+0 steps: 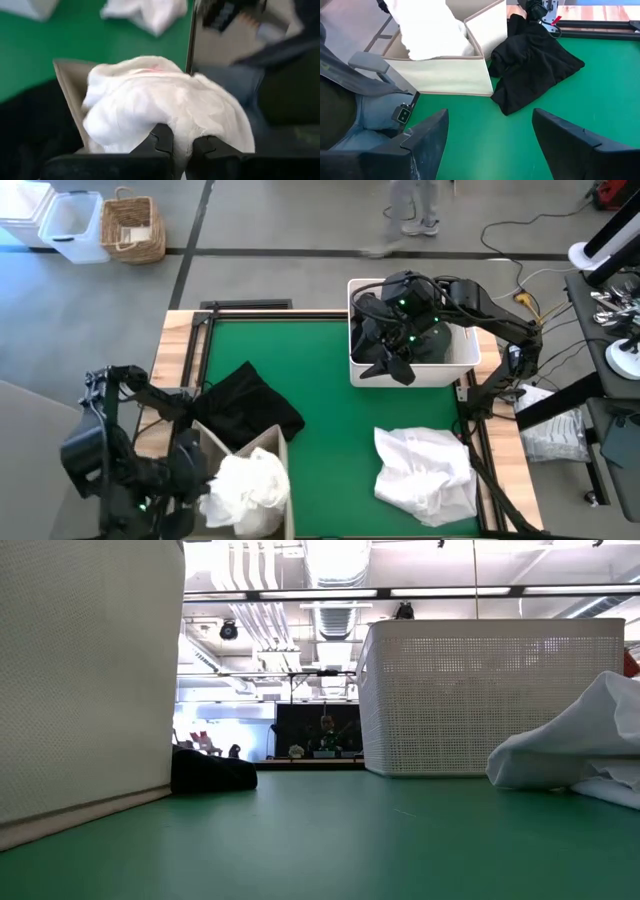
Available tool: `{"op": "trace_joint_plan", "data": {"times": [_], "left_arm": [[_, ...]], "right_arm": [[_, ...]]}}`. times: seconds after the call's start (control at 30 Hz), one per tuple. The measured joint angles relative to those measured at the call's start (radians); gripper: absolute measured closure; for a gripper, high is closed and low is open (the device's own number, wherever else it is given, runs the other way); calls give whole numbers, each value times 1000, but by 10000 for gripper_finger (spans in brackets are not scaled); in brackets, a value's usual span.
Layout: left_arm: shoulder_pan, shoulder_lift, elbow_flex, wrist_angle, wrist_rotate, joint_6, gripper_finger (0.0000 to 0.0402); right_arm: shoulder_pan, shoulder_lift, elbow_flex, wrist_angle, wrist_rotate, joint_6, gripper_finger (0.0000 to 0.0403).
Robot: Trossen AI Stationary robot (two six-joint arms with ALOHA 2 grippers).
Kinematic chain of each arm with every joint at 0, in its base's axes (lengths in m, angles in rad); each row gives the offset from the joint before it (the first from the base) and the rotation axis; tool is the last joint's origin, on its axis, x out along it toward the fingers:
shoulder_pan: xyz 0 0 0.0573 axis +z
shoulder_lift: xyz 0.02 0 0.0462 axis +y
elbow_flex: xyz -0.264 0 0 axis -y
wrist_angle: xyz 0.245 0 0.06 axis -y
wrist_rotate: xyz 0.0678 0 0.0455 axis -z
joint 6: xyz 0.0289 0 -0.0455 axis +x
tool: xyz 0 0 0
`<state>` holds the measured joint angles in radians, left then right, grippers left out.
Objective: Sort clothes
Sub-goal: Put the white dress into the bottom left white bin
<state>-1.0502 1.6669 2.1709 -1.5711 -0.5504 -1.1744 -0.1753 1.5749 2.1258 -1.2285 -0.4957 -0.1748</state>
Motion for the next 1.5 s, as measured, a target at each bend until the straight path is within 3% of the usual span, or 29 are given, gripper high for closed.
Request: {"op": "trace_joint_plan", "data": {"times": [0.27,0.63,1.07,1.5], "left_arm": [[27,0,-121,0,225,-106,401],[108,0,-262,1,222,-93,395],[221,0,-348,1,298,-99,307],[239,0,-339,1,272,-99,193]], "right_arm": [[0,0,0,15,0,-5,138],[0,0,0,15,0,0,134],[0,0,0,15,0,0,112],[0,0,0,15,0,-9,122]]}}
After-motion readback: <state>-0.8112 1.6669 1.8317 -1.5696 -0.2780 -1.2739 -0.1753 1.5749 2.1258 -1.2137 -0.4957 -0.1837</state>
